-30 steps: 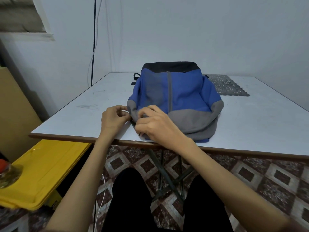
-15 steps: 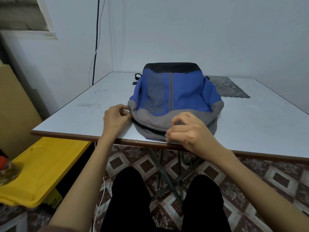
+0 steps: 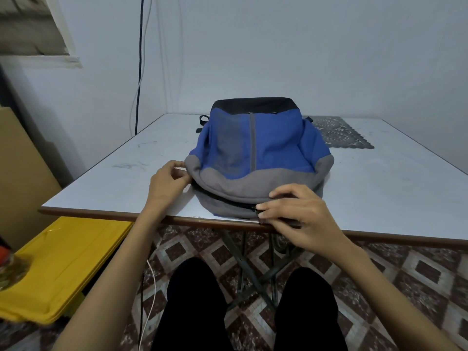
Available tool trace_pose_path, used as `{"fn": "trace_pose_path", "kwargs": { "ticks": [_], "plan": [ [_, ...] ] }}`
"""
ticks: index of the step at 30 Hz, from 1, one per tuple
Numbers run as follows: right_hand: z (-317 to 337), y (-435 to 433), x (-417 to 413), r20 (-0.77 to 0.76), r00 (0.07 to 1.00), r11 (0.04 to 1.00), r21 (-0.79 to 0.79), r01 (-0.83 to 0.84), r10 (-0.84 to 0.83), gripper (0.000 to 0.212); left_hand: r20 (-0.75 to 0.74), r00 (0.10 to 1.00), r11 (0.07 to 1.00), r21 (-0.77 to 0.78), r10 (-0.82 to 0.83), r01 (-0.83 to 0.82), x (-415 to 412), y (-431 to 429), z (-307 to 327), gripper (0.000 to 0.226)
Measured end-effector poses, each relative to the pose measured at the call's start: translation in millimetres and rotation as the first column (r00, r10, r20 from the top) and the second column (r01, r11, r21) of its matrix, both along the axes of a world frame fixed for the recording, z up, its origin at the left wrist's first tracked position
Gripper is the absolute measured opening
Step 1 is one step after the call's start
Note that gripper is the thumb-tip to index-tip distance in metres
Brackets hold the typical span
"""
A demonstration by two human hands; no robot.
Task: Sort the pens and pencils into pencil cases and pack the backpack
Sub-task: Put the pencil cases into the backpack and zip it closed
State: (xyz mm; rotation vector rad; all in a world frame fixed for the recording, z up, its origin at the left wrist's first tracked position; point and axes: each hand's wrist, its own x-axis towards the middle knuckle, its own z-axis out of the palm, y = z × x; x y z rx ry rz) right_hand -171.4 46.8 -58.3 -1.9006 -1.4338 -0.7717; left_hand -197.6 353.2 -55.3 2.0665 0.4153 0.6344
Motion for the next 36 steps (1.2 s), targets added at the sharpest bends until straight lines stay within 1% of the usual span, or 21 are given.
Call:
{"fn": "trace_pose_path", "kwargs": {
  "ticks": [3, 5, 6, 7, 9, 10, 11, 12, 14, 16, 18, 19, 22, 25, 27, 29, 30, 31, 32, 34, 36],
  "plan": [
    [12, -19, 4, -0.210, 0.978, 0.987, 0.155, 0.034, 0.000, 0.013, 0.057, 0.998, 0.986, -0.164, -0.009, 0.018, 8, 1, 8, 0.037],
    [21, -31, 17, -0.335, 0.937, 0.939, 0.281, 0.197, -0.097, 0.016, 0.113, 0.993, 0.983, -0.183, 0.037, -0.016, 16, -7, 20, 0.044],
    [25, -37, 28, -0.433, 0.886, 0.890, 0.321, 0.323, -0.166, 0.020, 0.144, 0.987, 0.988, -0.151, 0.065, -0.042, 21, -15, 28, 0.046],
    [28, -42, 42, -0.553, 0.803, 0.829, 0.327, 0.454, -0.221, 0.024, 0.180, 0.981, 0.993, -0.103, 0.078, -0.060, 27, -23, 36, 0.047],
    [28, -53, 73, -0.792, 0.562, 0.733, 0.232, 0.639, -0.239, 0.035, 0.246, 0.968, 0.999, 0.006, 0.051, -0.054, 37, -42, 55, 0.048],
    [24, -57, 91, -0.866, 0.446, 0.728, 0.155, 0.668, -0.225, 0.038, 0.263, 0.965, 0.998, 0.057, 0.008, -0.024, 43, -52, 65, 0.050],
    [20, -60, 107, -0.899, 0.374, 0.748, 0.086, 0.659, -0.227, 0.041, 0.270, 0.961, 0.996, 0.090, -0.053, 0.030, 50, -62, 74, 0.053],
    [16, -62, 119, -0.900, 0.360, 0.778, 0.037, 0.628, -0.248, 0.043, 0.259, 0.959, 0.990, 0.110, -0.115, 0.089, 59, -71, 83, 0.055],
    [12, -60, 133, -0.875, 0.407, 0.829, 0.010, 0.560, -0.264, 0.047, 0.198, 0.952, 0.970, 0.116, -0.234, 0.214, 80, -90, 99, 0.051],
    [8, -58, 142, -0.859, 0.455, 0.866, 0.029, 0.500, -0.234, 0.052, 0.071, 0.948, 0.946, 0.128, -0.310, 0.300, 101, -112, 108, 0.037],
    [3, -57, 147, -0.835, 0.488, 0.867, 0.028, 0.498, -0.254, 0.051, -0.077, 0.936, 0.916, 0.192, -0.343, 0.351, 118, -139, 109, 0.018],
    [0, -58, 150, -0.829, 0.495, 0.858, 0.036, 0.513, -0.261, 0.047, -0.141, 0.927, 0.898, 0.235, -0.347, 0.372, 125, -153, 107, 0.018],
    [-6, -61, 152, -0.843, 0.478, 0.818, 0.082, 0.569, -0.247, 0.032, -0.308, 0.903, 0.835, 0.373, -0.299, 0.404, 139, -196, 96, 0.035],
    [-2, -62, 144, -0.856, 0.476, 0.795, 0.141, 0.590, -0.202, 0.025, -0.442, 0.861, 0.793, 0.416, -0.251, 0.444, 149, -233, 87, 0.046],
    [-2, -62, 142, -0.861, 0.473, 0.776, 0.164, 0.609, -0.188, 0.017, -0.489, 0.846, 0.785, 0.431, -0.210, 0.444, 154, -247, 82, 0.047],
    [-2, -62, 141, -0.847, 0.476, 0.750, 0.152, 0.644, -0.237, 0.007, -0.503, 0.849, 0.764, 0.481, -0.161, 0.430, 158, -252, 77, 0.043],
    [-1, -62, 140, -0.842, 0.468, 0.736, 0.135, 0.664, -0.268, 0.006, -0.509, 0.848, 0.752, 0.499, -0.147, 0.430, 160, -252, 75, 0.040],
    [0, -62, 141, -0.844, 0.460, 0.733, 0.124, 0.668, -0.276, 0.010, -0.516, 0.844, 0.749, 0.501, -0.144, 0.434, 163, -251, 74, 0.037],
    [2, -61, 139, -0.844, 0.452, 0.740, 0.103, 0.665, -0.289, 0.020, -0.524, 0.838, 0.752, 0.489, -0.152, 0.442, 165, -249, 74, 0.036],
    [5, -60, 138, -0.824, 0.463, 0.774, 0.048, 0.631, -0.326, 0.032, -0.543, 0.817, 0.778, 0.423, -0.192, 0.464, 169, -243, 73, 0.041],
    [7, -58, 137, -0.811, 0.467, 0.792, 0.006, 0.610, -0.353, 0.030, -0.551, 0.799, 0.809, 0.342, -0.240, 0.479, 170, -238, 72, 0.047]
  ]
}}
